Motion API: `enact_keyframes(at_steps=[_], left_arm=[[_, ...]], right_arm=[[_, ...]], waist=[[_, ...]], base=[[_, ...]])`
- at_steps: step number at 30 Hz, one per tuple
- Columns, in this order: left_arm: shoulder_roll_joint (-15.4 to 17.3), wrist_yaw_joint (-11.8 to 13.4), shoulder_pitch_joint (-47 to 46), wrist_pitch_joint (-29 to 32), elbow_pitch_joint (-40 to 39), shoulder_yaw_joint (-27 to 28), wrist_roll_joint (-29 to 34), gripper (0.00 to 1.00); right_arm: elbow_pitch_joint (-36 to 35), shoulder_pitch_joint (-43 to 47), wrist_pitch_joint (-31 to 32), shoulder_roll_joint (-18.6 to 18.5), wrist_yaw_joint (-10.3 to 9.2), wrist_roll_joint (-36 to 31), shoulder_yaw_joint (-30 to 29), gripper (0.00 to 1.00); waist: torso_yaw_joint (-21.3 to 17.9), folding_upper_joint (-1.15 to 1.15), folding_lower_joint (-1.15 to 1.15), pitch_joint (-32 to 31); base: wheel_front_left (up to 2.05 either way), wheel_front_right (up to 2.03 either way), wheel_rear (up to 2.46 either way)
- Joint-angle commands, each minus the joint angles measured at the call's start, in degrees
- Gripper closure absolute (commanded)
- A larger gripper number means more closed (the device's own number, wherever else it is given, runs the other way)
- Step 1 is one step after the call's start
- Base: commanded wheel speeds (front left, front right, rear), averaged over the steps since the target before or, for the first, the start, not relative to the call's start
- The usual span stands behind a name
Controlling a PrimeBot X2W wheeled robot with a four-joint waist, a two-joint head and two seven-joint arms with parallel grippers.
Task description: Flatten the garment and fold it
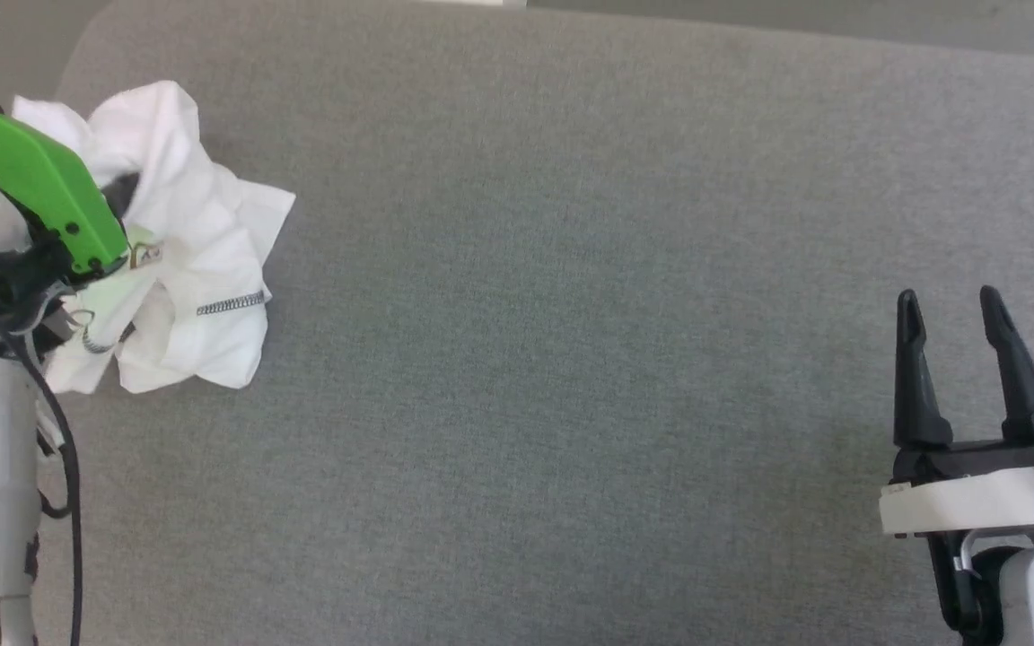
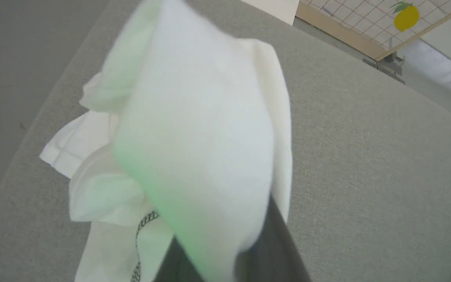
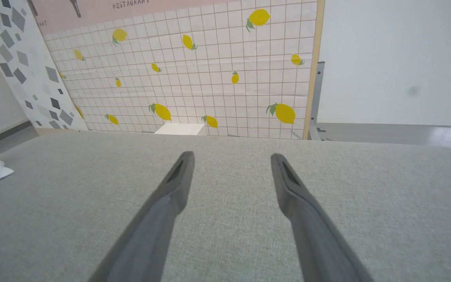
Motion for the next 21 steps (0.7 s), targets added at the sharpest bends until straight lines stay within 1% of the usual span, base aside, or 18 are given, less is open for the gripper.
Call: enact_keyframes(at_steps=[1, 5, 9, 12, 17, 21], left_arm=[[0.69, -0.9, -1.81, -1.14, -0.7, 0.1, 0.11, 1.0], [1.54, -3.34, -4.22, -4.65, -1.93, -0.62, 1.39, 1.0], [1.16, -5.46, -7.57, -7.82, -3.18, -2.14, 2.42, 1.0], [0.22, -6.33, -10.33, -9.53, -4.09, -3.45, 2.87, 1.0], [-2.75, -6.96, -14.19, -10.5, -5.33, -6.39, 3.25, 1.0], [-5.83, -6.59, -16.26, -9.77, -6.97, -8.66, 3.12, 1.0]], right_arm=[[0.7, -0.14, -0.65, 0.01, -0.09, 0.82, 0.2, 0.0], [2.5, 0.91, -1.13, 0.01, -0.09, 2.16, 0.31, 0.0], [4.0, 2.04, -1.38, 0.01, -0.09, 3.34, 0.29, 0.0], [4.83, 2.64, -1.46, 0.01, -0.09, 4.21, 0.31, 0.0], [5.04, 3.91, -1.48, 0.01, -0.09, 5.62, 0.22, 0.0], [5.21, 5.03, -1.49, 0.01, -0.09, 6.52, 0.33, 0.0]], waist=[[-0.72, 0.0, 0.0, -3.23], [-0.91, 0.0, 0.0, -6.75], [-1.2, 0.0, 0.0, -10.05], [-1.44, 0.0, 0.0, -12.24], [-1.69, 0.0, 0.0, -15.71], [-2.14, 0.0, 0.0, -18.06]], base=[[0.0, 0.0, 0.0], [0.0, 0.0, 0.0], [0.0, 0.0, 0.0], [0.0, 0.0, 0.0], [0.0, 0.0, 0.0], [0.0, 0.0, 0.0]])
